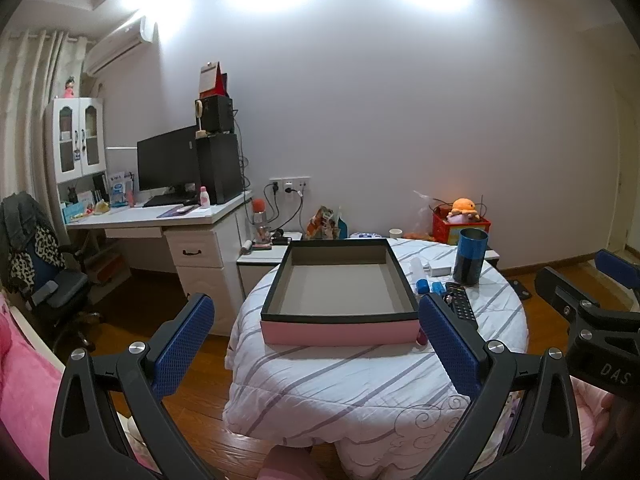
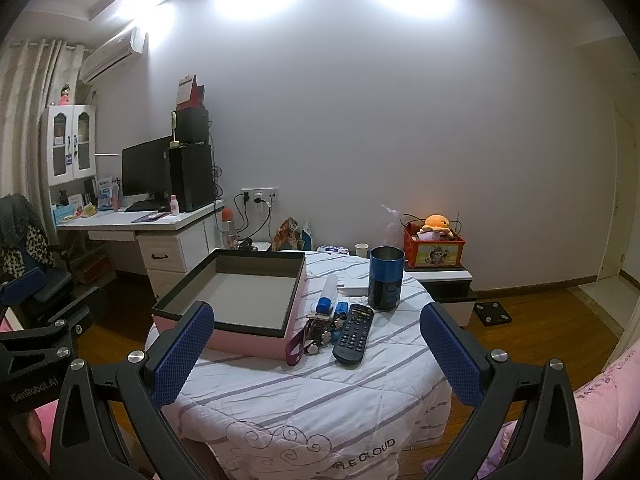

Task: Organize rigid objects

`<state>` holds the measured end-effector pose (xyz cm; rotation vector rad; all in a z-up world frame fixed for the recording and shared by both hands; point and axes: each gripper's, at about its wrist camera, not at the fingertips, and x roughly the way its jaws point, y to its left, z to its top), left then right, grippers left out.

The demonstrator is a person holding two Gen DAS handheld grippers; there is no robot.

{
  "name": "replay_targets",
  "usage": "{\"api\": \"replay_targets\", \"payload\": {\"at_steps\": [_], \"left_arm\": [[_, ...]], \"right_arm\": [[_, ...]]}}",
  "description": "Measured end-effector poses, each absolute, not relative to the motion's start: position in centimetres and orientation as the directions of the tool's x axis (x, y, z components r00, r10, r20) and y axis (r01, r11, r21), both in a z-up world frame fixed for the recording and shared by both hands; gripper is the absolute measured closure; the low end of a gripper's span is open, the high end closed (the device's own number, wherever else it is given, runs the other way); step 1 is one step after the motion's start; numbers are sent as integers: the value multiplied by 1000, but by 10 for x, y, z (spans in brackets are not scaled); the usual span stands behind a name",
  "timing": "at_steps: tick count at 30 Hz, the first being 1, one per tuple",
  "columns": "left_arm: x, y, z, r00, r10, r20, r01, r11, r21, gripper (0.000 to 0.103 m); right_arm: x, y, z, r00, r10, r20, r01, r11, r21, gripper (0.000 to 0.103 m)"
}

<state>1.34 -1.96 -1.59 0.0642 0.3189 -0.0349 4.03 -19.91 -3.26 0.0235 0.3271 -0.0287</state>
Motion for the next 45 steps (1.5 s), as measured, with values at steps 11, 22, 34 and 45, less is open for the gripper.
{"api": "replay_targets", "payload": {"at_steps": [11, 22, 34, 45], "left_arm": [[14, -25, -18, 947, -32, -320, 59, 996, 72, 0], [13, -26, -20, 945, -33, -324, 60, 995, 75, 0], [20, -19, -30, 937, -28, -348, 54, 997, 64, 0], [57, 0, -54, 912, -36, -408, 37, 999, -6, 0]], "right_arm": [[39, -205, -33, 946, -34, -324, 43, 999, 19, 0], [35, -204, -33, 944, -42, -328, 51, 998, 19, 0], [38, -204, -38, 937, -48, -347, 57, 998, 16, 0], [53, -217, -51, 946, -55, -318, 79, 995, 63, 0]]}}
